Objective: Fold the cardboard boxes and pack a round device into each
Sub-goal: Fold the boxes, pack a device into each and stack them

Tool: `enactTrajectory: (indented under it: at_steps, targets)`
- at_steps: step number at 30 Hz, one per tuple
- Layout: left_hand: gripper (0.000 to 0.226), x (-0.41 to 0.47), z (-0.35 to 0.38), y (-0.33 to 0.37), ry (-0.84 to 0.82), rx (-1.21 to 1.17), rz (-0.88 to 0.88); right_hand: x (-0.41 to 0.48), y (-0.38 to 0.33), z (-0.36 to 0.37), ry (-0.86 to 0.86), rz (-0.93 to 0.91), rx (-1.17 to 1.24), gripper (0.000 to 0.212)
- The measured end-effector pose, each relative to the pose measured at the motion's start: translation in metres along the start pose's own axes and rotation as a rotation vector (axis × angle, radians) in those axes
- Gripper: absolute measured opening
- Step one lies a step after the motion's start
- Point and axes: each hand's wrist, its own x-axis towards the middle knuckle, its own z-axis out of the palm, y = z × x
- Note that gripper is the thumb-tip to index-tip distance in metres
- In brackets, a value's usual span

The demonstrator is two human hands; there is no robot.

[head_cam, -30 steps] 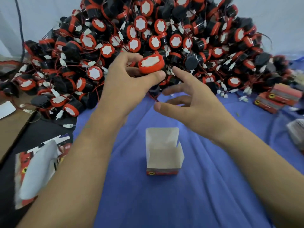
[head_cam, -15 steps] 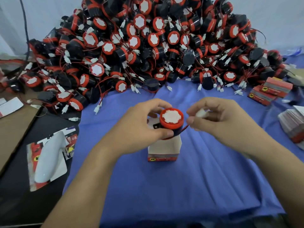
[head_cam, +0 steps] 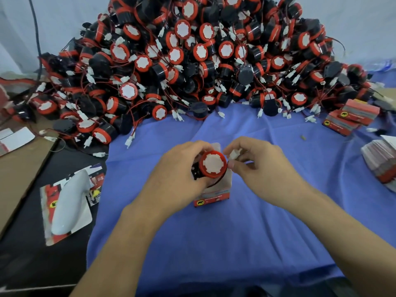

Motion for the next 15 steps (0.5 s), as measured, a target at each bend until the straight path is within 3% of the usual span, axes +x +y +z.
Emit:
enactTrajectory:
  at_steps: [7, 12, 15]
  targets:
    - [0.041, -0.008, 0.013, -0.013, -0.084, 0.248, -0.034, 0.002, 0.006, 0.012, -0.124, -0.151, -0.409, 0.027]
    - [0.038, -0.007, 0.016, -0.013, -0.129, 0.258, -0.007, 0.009, 0.010, 0.010, -0.154, -0.218, -0.410, 0.018]
    - [0.023, -0.004, 0.012, -0.012, -0.158, 0.188, 0.042, 0.012, 0.009, 0.010, -0.179, -0.222, -0.383, 0.017]
